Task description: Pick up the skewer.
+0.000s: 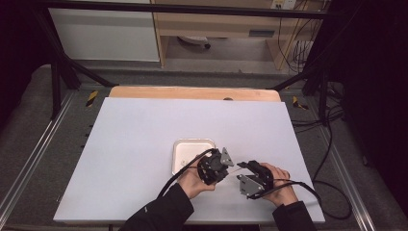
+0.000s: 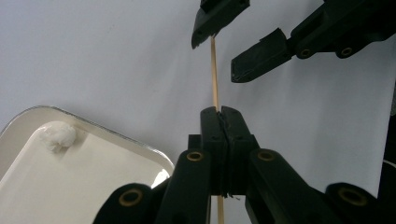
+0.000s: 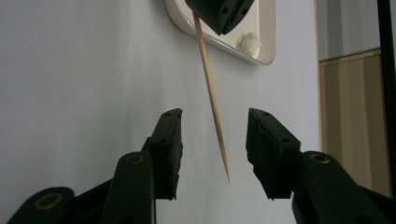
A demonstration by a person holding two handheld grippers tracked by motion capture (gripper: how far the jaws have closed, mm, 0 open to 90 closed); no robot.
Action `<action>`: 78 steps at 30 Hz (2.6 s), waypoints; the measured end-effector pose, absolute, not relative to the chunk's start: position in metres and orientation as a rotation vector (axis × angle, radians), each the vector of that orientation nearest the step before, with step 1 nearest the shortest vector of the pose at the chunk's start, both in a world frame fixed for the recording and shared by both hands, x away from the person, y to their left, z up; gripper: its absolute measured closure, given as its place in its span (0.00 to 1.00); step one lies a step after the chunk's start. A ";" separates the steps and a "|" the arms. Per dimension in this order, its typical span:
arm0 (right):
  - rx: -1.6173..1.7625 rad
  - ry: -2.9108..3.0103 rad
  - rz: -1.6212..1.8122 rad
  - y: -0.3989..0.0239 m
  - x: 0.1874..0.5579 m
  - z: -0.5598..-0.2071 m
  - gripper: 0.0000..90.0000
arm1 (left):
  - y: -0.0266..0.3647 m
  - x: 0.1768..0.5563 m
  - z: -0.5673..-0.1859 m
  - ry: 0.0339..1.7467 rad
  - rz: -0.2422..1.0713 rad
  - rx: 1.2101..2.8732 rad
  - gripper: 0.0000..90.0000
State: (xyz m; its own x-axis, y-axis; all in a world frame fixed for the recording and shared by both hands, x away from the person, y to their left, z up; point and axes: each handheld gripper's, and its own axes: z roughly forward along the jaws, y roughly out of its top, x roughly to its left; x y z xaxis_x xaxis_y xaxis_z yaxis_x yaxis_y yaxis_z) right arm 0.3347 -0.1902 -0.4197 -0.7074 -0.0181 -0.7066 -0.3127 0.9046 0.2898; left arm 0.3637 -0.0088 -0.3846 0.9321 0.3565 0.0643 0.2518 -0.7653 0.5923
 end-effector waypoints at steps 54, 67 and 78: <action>-0.452 2.263 0.313 -0.184 0.330 -0.426 0.99 | -0.012 0.366 -0.387 0.425 0.147 2.567 0.72; -0.487 2.241 0.253 -0.178 0.331 -0.419 0.99 | -0.010 0.366 -0.392 0.426 0.135 2.668 0.84; -0.485 2.244 0.241 -0.177 0.330 -0.419 0.99 | -0.012 0.364 -0.394 0.412 0.173 2.697 0.98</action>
State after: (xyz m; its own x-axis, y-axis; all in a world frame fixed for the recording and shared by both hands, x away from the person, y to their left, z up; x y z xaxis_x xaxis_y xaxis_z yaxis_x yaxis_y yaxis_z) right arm 0.3300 -0.1774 -0.4190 -0.5990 -0.2642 -0.7559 -0.4185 0.9081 0.0142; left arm 0.3639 -0.0120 -0.3937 0.9486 0.3106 0.0602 0.2603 -0.8744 0.4094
